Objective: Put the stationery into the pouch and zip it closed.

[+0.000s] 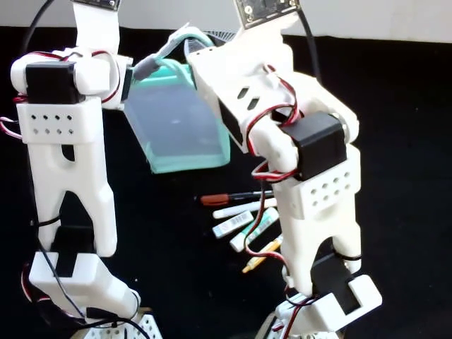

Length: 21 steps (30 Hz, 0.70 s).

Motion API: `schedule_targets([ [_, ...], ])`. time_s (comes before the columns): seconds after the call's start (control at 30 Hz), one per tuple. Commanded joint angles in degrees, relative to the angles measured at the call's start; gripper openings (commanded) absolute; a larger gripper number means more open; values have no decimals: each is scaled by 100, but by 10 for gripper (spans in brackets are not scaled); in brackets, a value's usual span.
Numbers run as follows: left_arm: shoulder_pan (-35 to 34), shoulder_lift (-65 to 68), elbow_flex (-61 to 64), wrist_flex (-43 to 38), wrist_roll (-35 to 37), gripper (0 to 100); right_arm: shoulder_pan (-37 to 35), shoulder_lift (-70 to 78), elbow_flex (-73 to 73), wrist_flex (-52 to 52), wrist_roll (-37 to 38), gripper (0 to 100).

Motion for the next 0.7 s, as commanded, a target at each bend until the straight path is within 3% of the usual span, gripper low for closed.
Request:
schedule_targets([
  [0.0, 145, -145, 374, 141, -44, 7, 470, -84, -48, 40, -26, 9],
  [0.67, 13, -787, 1068, 105, -53, 7, 2053, -1015, 4, 822, -26, 9],
])
